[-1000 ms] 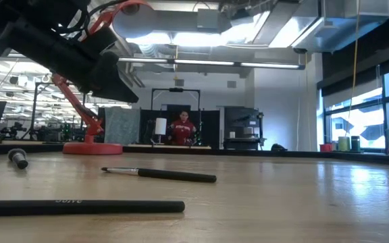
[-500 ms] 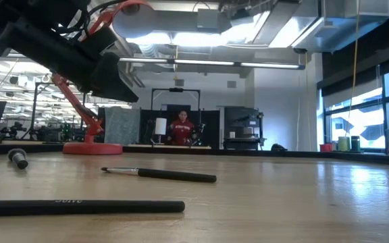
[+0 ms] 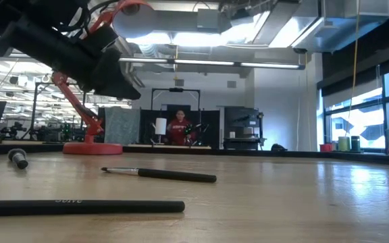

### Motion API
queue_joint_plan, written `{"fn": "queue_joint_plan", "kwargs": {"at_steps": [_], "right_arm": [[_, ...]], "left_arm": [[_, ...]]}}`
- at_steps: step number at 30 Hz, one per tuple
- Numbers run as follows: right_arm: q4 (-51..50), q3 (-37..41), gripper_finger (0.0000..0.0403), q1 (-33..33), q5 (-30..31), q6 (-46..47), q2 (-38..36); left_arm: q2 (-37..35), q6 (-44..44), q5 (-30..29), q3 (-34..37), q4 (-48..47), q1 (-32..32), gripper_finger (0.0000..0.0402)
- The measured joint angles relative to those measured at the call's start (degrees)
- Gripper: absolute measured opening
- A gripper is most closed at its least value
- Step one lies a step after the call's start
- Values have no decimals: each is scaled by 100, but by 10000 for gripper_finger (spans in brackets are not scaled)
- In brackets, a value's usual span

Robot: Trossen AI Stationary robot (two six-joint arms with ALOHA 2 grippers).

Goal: Sort items
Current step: Put the powder brush into the brush organizer

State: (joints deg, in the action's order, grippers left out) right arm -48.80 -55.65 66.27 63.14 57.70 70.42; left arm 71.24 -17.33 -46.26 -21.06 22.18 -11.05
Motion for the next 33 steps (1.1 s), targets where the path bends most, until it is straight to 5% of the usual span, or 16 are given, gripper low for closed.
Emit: {"fn": "queue_joint_plan", "kwargs": {"at_steps": [8, 15, 20, 25, 30, 33], "right_arm": [[-26, -5, 94, -1822, -1453, -814, -482], [371, -5, 94, -3394, -2314, -1315, -478], [707, -7, 94, -3901, -2372, -1492, -445], [1195, -7, 94, -4488, -2617, -1730, -329], [1767, -7, 94, -5411, -4132, -2078, -113], [2025, -7, 94, -5650, -4338, -2255, 106]], "left_arm": [[0, 392, 540, 0, 234, 135, 86], [-176, 1187, 2639, -157, 183, 208, 86], [-717, 852, 3634, -751, -1989, 142, 86], [-1045, 125, 3528, -1525, -4485, 130, 86], [-1064, 188, 3434, -1794, -5453, 172, 88], [-1014, 155, 3666, -1794, -5734, 270, 95]]}}
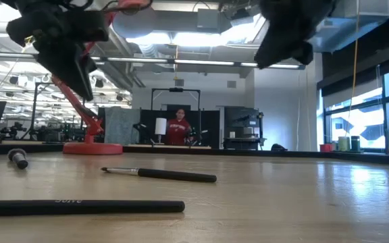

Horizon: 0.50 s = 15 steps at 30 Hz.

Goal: Sort items
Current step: Put the powder brush into the brush organizer

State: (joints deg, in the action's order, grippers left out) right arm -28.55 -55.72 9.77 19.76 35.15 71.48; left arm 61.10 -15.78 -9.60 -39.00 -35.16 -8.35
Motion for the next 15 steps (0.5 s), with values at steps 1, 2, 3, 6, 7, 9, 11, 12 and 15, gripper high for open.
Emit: {"fn": "queue_joint_plan", "kwargs": {"at_steps": [1, 2, 3, 6, 7, 9, 11, 12, 15], "right_arm": [[118, 0, 94, -16, 113, -54, 104], [250, 0, 94, -28, 184, -124, 217], [351, 0, 94, -44, 184, -193, 336], [666, 0, 94, -195, -212, -286, 680], [705, 0, 94, -255, -386, -264, 782], [786, 0, 94, -358, -676, -255, 979], [868, 0, 94, -416, -640, -254, 1193], [953, 0, 94, -429, -449, -239, 1319], [1253, 0, 94, -438, 150, -227, 1711]], "left_arm": [[29, -80, -2, 5, -18, 33, 99], [55, -156, -46, 11, -20, 67, 104], [84, -195, -110, 15, -45, 92, 109], [179, -170, -159, 15, -109, 180, 129], [206, -161, -124, 15, -149, 213, 136], [257, -147, 27, 15, -352, 277, 150], [320, -97, 231, 15, -713, 323, 159], [367, -96, 302, 15, -921, 335, 162], [508, -143, 314, 17, -1539, 337, 161]]}}
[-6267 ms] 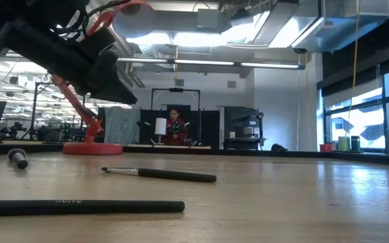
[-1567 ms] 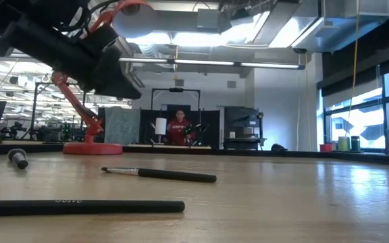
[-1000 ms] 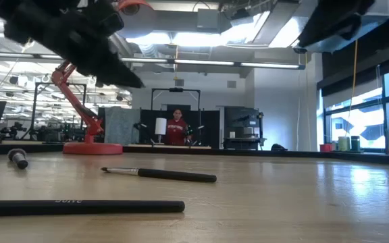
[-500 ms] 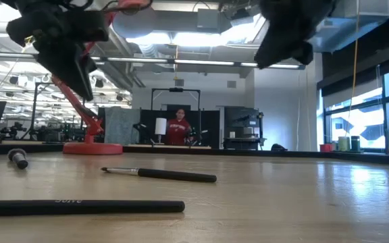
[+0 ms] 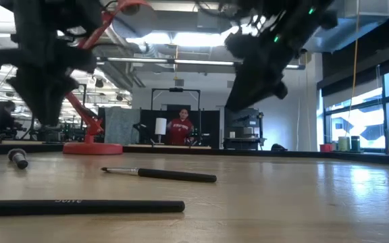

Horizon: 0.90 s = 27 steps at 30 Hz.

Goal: Sort items
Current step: Put the powder brush into the brush organizer

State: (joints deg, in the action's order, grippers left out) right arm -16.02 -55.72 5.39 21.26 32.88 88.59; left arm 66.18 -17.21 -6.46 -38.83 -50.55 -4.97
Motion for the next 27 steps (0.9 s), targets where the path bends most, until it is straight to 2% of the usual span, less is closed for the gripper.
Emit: {"fn": "queue_joint_plan", "kwargs": {"at_steps": [3, 8, 12, 22, 27], "right_arm": [[193, 0, 94, -59, -30, -52, 320], [198, 0, 94, -164, -374, 71, 645], [221, 0, 94, -250, -585, 112, 674], [150, 0, 94, -254, -592, 74, 654], [131, 0, 94, -254, -590, -34, 654]], "left_arm": [[164, 38, 98, 0, -379, 0, 155], [463, 477, 496, 0, -406, 0, 146], [902, 495, 463, 0, -400, -12, 152], [1858, 511, 438, 0, -396, -114, 181], [1918, 511, 448, -2, -395, -116, 145]]}}
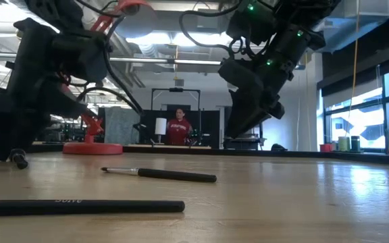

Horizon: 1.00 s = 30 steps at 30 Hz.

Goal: Sort items
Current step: Put the powder brush into the brush organizer

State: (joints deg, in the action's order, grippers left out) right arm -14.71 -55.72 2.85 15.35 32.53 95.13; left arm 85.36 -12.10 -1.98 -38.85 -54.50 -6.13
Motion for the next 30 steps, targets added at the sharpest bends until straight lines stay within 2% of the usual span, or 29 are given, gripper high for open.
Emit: {"fn": "queue_joint_plan", "kwargs": {"at_steps": [10, 16, 23, 25, 28, 30], "right_arm": [[-42, 0, 94, -15, 29, -428, -4], [-461, 0, 94, -133, 537, -401, -4], [-871, 70, 94, -157, 785, -136, -8], [-791, 120, 94, -160, 546, -30, -9], [5, 185, 94, -97, -372, -208, -9], [599, 211, 94, -9, -713, -426, -9]], "left_arm": [[4, 126, 25, -160, 0, -130, 12], [4, 288, -377, -676, 6, -135, 2], [4, 585, -929, -1476, 25, -295, 1], [4, 592, -1277, -1709, 116, -313, 2], [4, 596, -1904, -1974, 567, -312, 1], [2, 728, -2178, -2056, 1000, -313, 1]]}}
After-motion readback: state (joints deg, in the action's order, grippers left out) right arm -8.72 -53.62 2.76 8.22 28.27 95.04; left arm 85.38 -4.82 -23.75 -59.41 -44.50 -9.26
